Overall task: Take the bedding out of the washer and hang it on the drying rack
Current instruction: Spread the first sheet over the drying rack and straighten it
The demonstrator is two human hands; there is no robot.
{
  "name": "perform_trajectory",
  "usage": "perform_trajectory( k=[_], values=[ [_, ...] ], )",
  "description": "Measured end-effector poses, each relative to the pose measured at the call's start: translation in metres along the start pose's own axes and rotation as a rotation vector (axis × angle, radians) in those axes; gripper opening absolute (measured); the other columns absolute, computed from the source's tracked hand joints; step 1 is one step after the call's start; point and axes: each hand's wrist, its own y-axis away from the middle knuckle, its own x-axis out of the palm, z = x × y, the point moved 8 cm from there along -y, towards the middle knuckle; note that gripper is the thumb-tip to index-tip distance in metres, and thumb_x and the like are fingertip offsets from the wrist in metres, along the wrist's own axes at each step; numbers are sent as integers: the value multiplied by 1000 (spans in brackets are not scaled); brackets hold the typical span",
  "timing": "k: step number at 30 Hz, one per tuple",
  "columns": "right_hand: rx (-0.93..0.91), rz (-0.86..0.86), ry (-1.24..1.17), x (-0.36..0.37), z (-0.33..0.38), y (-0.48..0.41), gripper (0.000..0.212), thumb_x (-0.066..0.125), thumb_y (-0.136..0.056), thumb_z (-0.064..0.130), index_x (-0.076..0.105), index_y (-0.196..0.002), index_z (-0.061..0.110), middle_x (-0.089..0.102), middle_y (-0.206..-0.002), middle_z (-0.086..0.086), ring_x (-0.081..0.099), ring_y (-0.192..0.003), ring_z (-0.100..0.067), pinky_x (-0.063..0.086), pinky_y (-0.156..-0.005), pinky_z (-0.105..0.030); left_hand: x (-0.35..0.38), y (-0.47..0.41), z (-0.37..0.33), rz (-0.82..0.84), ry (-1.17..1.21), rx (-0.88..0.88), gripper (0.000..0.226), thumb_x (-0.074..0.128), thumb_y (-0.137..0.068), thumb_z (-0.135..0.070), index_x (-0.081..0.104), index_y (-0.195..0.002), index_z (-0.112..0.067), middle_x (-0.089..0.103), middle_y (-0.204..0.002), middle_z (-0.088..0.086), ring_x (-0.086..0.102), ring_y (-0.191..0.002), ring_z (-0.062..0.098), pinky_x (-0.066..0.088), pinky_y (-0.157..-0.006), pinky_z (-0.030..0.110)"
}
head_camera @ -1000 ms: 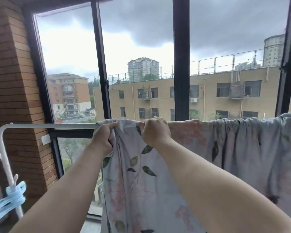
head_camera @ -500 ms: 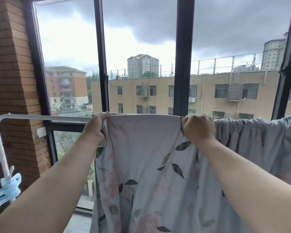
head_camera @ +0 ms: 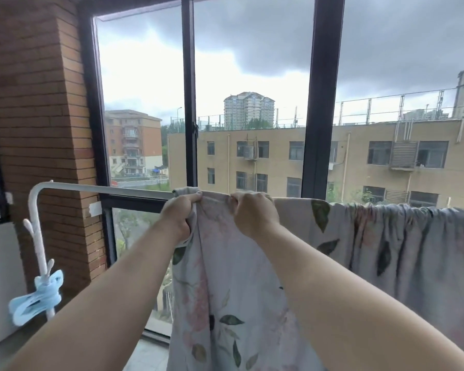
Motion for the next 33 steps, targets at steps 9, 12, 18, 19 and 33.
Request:
perform_trajectory(
  k=[9, 12, 18, 19, 33],
  values=[
    [107, -102, 108, -24, -45, 21, 24, 43, -96, 5, 62, -105, 15, 70, -98, -6, 61, -92, -31, 25, -74, -31, -15, -20, -11, -124, -68, -5, 21, 71, -88, -37, 78, -86, -18, 72, -99, 4, 70, -96, 21, 56, -95, 43],
    [80, -101, 146, -36, -55, 31, 24, 42, -98, 5, 61, -110, 12, 71, -99, -7, 63, -90, -32, 28, -73, -31, -5, -10, -18, -115, -76, -14, 23, 62, -99, -32, 72, -85, -17, 73, -91, -2, 69, -101, 13, 53, -100, 33],
    [124, -45, 157, -46, -67, 36, 27, 38, -94, -1, 59, -109, 8, 70, -103, -13, 63, -97, -35, 32, -74, -32, -4, -4, -29, -257, -365, 121, 42, 62, -95, -48, 72, -96, -7, 75, -105, 15, 70, -95, 30, 56, -96, 44],
    [143, -31, 155, -47, -70, 36, 30, 37, -92, -3, 59, -109, 7, 70, -103, -14, 63, -98, -36, 33, -74, -32, -9, -1, -36, -329, -457, 178, 48, 58, -97, -49, 70, -101, -3, 73, -105, 19, 68, -96, 32, 55, -96, 45],
    [277, -75, 112, -47, -62, 30, 30, 39, -101, 23, 60, -114, 6, 64, -114, -15, 59, -108, -34, 41, -101, -42, -25, 28, -38, -367, -567, 336, 36, 80, -84, -34, 55, -100, -13, 59, -93, 3, 59, -85, 21, 49, -71, 30]
  ],
)
